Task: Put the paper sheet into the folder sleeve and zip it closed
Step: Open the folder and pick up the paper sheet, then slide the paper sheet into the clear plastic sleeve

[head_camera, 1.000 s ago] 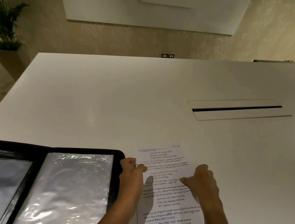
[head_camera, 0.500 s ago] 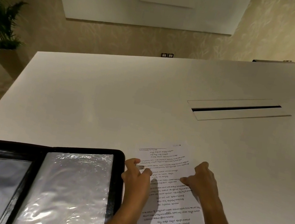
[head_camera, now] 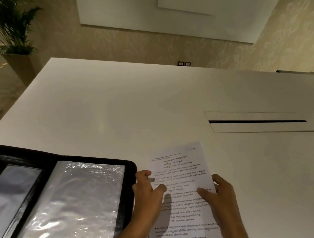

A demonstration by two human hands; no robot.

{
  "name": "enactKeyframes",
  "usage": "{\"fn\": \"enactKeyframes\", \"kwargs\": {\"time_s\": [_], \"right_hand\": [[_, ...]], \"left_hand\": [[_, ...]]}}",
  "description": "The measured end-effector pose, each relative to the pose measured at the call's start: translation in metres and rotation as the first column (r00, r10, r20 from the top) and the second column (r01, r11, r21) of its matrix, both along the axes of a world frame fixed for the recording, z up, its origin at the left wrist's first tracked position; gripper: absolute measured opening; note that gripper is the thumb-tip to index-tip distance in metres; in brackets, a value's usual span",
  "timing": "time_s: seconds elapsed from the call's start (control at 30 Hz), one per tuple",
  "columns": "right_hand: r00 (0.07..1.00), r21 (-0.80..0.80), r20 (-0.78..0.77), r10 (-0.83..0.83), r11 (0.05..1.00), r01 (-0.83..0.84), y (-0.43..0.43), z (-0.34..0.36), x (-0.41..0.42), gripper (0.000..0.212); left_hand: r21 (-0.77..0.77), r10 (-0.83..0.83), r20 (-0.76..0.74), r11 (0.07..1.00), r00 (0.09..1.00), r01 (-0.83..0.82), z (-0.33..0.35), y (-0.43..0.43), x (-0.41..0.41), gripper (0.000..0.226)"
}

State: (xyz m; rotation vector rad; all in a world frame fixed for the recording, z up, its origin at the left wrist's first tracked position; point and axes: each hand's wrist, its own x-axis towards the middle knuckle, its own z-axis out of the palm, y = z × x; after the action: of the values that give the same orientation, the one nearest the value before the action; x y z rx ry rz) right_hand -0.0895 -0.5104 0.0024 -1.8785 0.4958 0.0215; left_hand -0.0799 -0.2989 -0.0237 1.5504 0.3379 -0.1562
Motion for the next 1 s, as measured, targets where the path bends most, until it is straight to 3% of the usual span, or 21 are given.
{"fn": "enactKeyframes", "kwargs": {"time_s": [0.23,0.4,0.53,0.63,0.77,1.0], "right_hand": [[0.979,0.423,0.205,0.012,0.901,-0.099,-0.007,0.027,-0.008,0.044],[0.939,0.508,0.341,0.041,0.832,-0.221,-0.003,0.04,-0.005,0.048],[0.932,0.534,0.348,0.105,0.795,-0.289,0.013,0.048,0.0,0.069],[0.924,0.53,0.352,0.148,0.783,-0.327,0.029,0.052,0.008,0.053],[0.912,0.439,0.383,0.145,0.84,-0.318,0.059,0.05,0.014,0.028],[0.876,0.434,0.455,0.16,0.819,-0.375,0.114,0.051,0.032,0.028]], "left_hand": [[-0.253,-0.043,0.078,0.965,0.996,0.062,0.015,0.028,0.024,0.075],[-0.244,-0.197,0.243,0.935,0.95,0.257,0.045,0.045,0.03,0.051],[-0.147,-0.164,0.294,0.966,0.942,0.214,0.069,0.057,0.029,0.035],[-0.091,-0.092,0.341,0.987,0.936,0.13,0.083,0.067,0.028,0.023],[-0.023,-0.047,0.364,0.998,0.93,0.06,0.089,0.088,0.022,0.021],[-0.053,-0.036,0.406,0.997,0.913,0.063,0.1,0.169,0.034,0.036]]}}
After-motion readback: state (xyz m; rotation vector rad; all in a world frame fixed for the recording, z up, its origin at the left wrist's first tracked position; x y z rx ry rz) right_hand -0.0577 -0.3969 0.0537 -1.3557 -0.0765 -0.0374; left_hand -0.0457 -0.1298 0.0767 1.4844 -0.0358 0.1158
